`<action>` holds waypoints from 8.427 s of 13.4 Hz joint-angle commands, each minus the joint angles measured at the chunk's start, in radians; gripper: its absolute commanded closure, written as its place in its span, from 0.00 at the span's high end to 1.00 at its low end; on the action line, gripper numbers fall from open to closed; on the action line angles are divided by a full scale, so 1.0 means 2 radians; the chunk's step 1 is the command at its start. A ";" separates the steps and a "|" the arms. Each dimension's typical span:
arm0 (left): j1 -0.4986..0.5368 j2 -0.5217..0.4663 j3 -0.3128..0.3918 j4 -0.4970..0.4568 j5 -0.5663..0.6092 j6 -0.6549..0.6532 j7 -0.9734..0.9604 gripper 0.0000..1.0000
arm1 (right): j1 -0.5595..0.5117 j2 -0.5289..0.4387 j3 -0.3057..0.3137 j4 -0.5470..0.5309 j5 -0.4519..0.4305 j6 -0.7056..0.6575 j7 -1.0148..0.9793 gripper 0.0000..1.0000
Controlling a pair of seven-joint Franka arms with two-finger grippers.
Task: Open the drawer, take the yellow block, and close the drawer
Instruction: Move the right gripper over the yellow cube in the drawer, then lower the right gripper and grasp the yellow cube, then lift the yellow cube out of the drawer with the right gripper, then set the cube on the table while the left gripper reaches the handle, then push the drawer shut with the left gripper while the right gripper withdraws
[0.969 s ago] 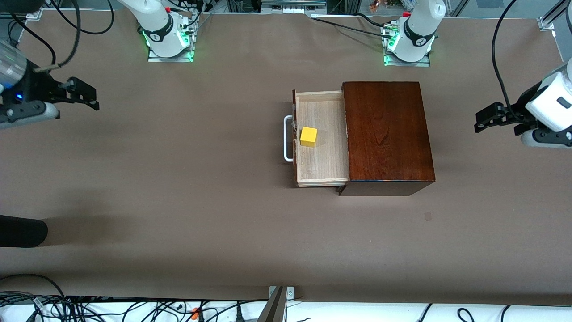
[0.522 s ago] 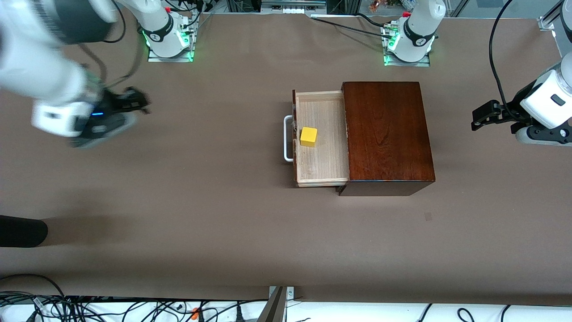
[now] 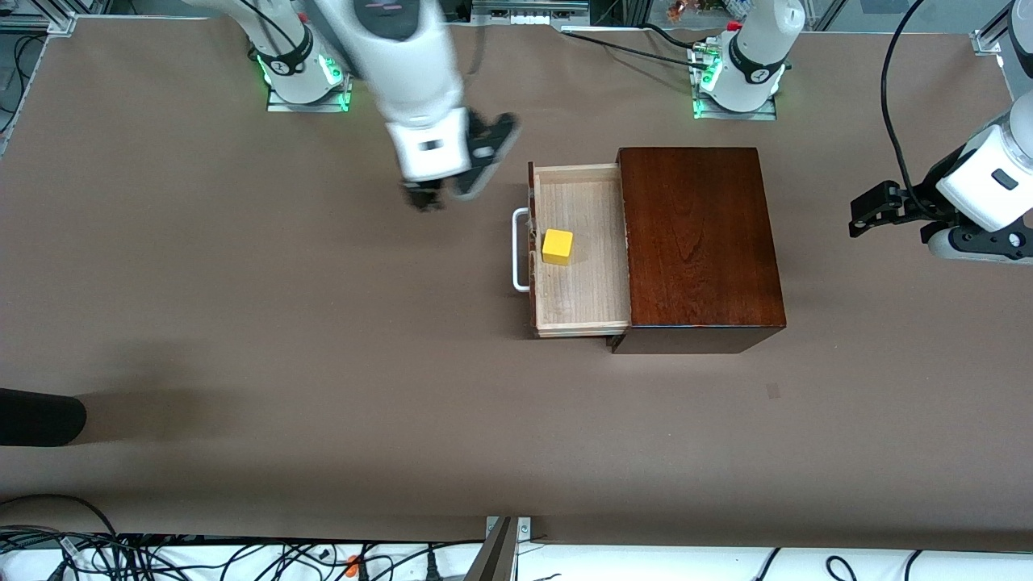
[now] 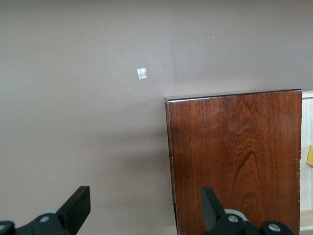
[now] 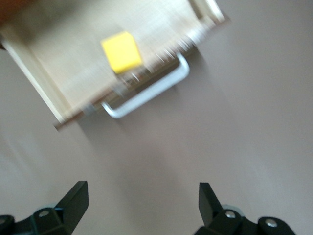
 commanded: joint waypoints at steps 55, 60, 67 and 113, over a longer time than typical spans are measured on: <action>-0.041 0.001 -0.072 0.028 -0.019 0.002 0.005 1.00 | -0.224 0.018 -0.122 0.153 0.077 -0.152 -0.152 0.00; -0.049 0.015 -0.191 0.024 -0.020 0.003 0.003 1.00 | -0.267 -0.062 -0.102 -0.062 0.055 -0.027 -0.079 0.00; -0.183 0.109 -0.224 0.070 0.043 0.055 0.118 1.00 | -0.280 -0.061 -0.095 -0.249 0.034 0.173 -0.013 0.00; -0.184 0.297 -0.168 0.112 0.237 -0.083 0.332 1.00 | -0.265 -0.145 -0.079 -0.041 -0.025 -0.129 0.110 1.00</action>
